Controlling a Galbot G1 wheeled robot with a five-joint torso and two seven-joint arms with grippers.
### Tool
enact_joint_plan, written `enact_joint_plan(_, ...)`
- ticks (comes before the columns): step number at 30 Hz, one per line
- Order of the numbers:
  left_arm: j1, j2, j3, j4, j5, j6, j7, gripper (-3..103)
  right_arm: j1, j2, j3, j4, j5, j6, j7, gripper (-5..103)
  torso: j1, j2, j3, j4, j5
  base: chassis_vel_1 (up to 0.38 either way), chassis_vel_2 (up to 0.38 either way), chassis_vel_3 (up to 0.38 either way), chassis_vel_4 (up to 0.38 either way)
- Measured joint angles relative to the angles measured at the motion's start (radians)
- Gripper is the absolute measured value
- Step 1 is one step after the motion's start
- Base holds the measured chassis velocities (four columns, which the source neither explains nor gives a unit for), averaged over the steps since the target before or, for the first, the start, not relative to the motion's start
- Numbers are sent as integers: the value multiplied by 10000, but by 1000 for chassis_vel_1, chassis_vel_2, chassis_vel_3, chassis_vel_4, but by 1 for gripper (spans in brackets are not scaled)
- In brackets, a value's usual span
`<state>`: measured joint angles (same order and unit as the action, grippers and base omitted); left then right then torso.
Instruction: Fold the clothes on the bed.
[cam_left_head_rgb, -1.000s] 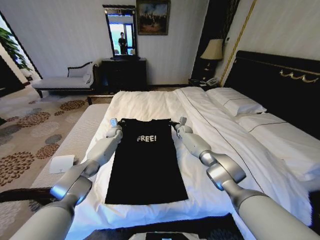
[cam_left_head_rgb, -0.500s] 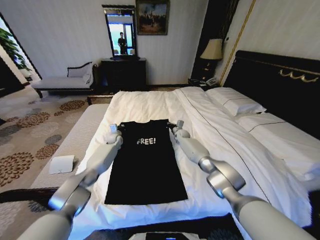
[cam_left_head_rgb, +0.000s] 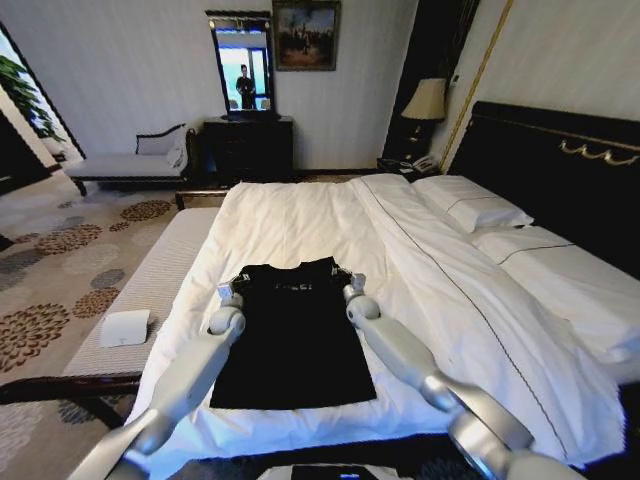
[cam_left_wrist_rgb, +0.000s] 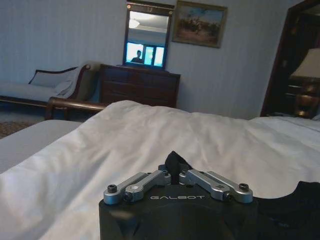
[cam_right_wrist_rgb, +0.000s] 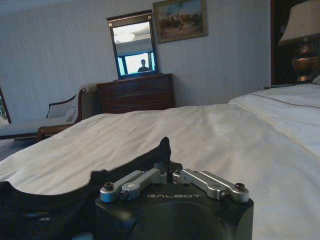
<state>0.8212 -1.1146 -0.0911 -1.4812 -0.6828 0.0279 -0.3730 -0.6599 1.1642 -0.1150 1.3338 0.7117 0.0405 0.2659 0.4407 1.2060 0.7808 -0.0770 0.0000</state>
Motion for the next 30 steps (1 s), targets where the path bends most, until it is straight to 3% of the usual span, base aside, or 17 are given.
enact_joint_plan(3, 1036, 321, -244, -988, 24, -59, -63, 2, -1549, -593, 627, 1314, -179, -88, 173, 0, 1, 0, 2, -6, 3, 0, 0, 0, 0)
enact_joint_plan(11, 2363, 526, -670, -1941, 222, -194, -73, 2, -3244, -616, 1558, 2295, -777, -69, 253, 0, 1, 1, 0, -2, -3, 0, 0, 0, 0)
enact_joint_plan(21, 5168, 368, -1713, -3039, 1132, -812, 371, 2, -5471, 217, 2537, 3706, -1664, 27, -169, 0, 3, 0, 1, 0, -3, 0, 0, 0, 0)
enact_joint_plan(30, 6103, 54, -2166, -3183, 1464, -1040, 453, 2, -7003, 1018, 3173, 4307, -2376, 199, -535, 0, 4, -1, 2, -2, -1, 0, 0, 0, 0)
